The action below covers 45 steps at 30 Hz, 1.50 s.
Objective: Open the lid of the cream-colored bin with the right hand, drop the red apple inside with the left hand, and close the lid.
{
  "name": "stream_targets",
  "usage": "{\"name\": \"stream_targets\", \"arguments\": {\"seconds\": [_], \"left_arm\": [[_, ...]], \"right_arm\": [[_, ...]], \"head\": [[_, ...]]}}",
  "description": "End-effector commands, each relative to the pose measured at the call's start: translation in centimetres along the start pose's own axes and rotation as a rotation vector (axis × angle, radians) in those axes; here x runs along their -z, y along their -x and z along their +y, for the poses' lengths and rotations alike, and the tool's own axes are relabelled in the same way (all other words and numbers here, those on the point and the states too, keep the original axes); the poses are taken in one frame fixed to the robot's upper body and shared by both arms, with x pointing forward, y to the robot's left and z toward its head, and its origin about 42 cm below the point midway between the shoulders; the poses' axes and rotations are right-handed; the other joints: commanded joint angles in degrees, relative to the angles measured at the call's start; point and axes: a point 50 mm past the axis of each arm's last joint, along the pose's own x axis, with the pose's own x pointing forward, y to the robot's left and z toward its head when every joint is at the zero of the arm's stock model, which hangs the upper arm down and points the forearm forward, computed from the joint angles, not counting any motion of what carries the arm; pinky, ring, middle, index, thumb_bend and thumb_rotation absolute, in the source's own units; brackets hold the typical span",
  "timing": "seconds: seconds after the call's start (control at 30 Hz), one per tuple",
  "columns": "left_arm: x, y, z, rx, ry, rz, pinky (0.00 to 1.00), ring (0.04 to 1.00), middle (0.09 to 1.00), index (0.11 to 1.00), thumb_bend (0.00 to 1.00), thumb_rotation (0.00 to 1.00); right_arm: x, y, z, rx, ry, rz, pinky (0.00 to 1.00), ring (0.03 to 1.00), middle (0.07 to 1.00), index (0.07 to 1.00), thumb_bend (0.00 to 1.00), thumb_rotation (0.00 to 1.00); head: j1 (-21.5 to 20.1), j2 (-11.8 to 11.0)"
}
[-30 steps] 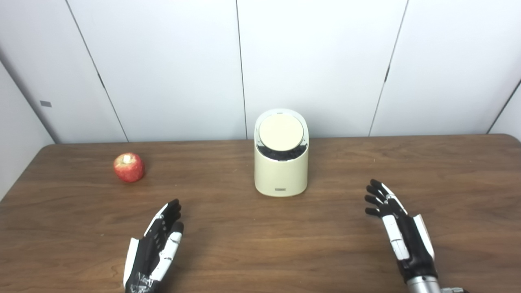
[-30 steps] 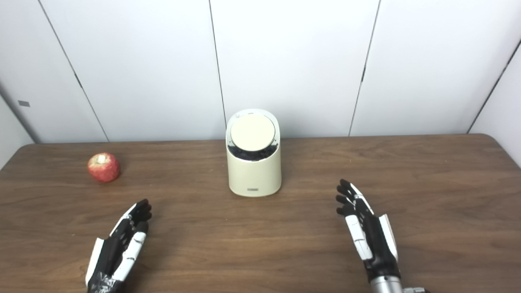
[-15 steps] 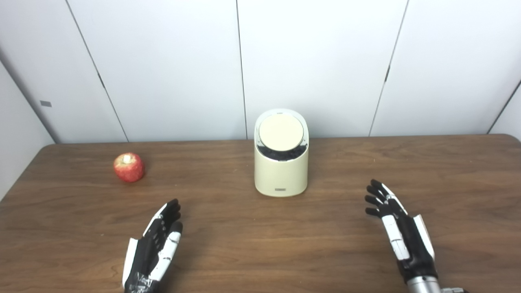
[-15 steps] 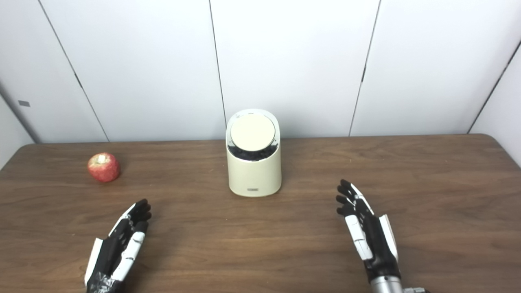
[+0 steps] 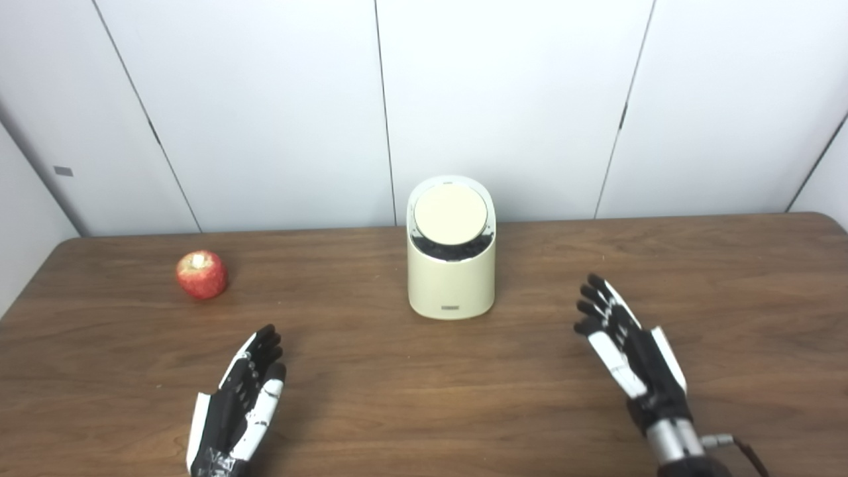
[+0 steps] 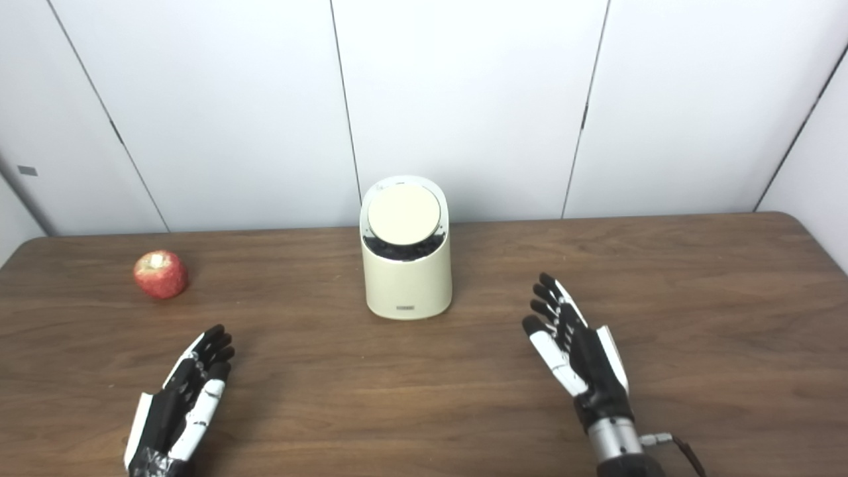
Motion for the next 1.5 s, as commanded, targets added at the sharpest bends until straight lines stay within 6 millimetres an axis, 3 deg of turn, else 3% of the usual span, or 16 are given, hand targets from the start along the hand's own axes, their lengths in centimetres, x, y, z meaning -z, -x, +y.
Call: {"name": "stream_targets", "arguments": {"seconds": [0.0, 0.17, 0.37, 0.83, 1.13, 1.47], "left_arm": [[1.9, 1.9, -0.5, -0.010, 0.022, 0.068, 0.89, 0.884, 0.890, 0.911, 0.44, 0.58], [2.2, 1.8, -0.6, -0.006, 0.002, 0.065, 0.90, 0.888, 0.893, 0.909, 0.45, 0.60], [2.4, 1.8, -0.8, 0.001, -0.006, 0.064, 0.90, 0.892, 0.897, 0.916, 0.44, 0.63], [2.2, 2.1, -1.4, 0.011, -0.034, 0.067, 0.91, 0.896, 0.905, 0.923, 0.43, 0.66], [2.1, 2.1, -2.0, 0.007, -0.012, 0.063, 0.90, 0.891, 0.899, 0.916, 0.43, 0.64], [2.0, 1.9, -2.4, 0.003, 0.022, 0.072, 0.89, 0.895, 0.904, 0.917, 0.41, 0.62]], "right_arm": [[-2.2, -2.2, -0.6, 0.016, 0.061, -0.080, 0.74, 0.853, 0.898, 0.919, 0.63, 0.68], [-3.7, -5.2, -1.2, 0.022, 0.140, -0.106, 0.79, 0.869, 0.902, 0.919, 0.71, 0.64], [-4.9, -7.8, -1.2, 0.020, 0.176, -0.121, 0.79, 0.874, 0.910, 0.911, 0.72, 0.60], [-10.7, -14.9, 1.5, -0.022, 0.204, -0.153, 0.81, 0.873, 0.907, 0.922, 0.82, 0.60], [-13.0, -17.4, 3.2, -0.065, 0.267, -0.186, 0.76, 0.872, 0.905, 0.928, 0.80, 0.56], [-13.2, -19.1, 5.5, -0.103, 0.376, -0.254, 0.72, 0.864, 0.908, 0.921, 0.79, 0.44]], "head": [[0.0, -0.2], [-0.4, -0.6], [-0.8, -1.1], [-0.5, -0.7], [-0.2, -0.3], [0.2, -0.1]]}}
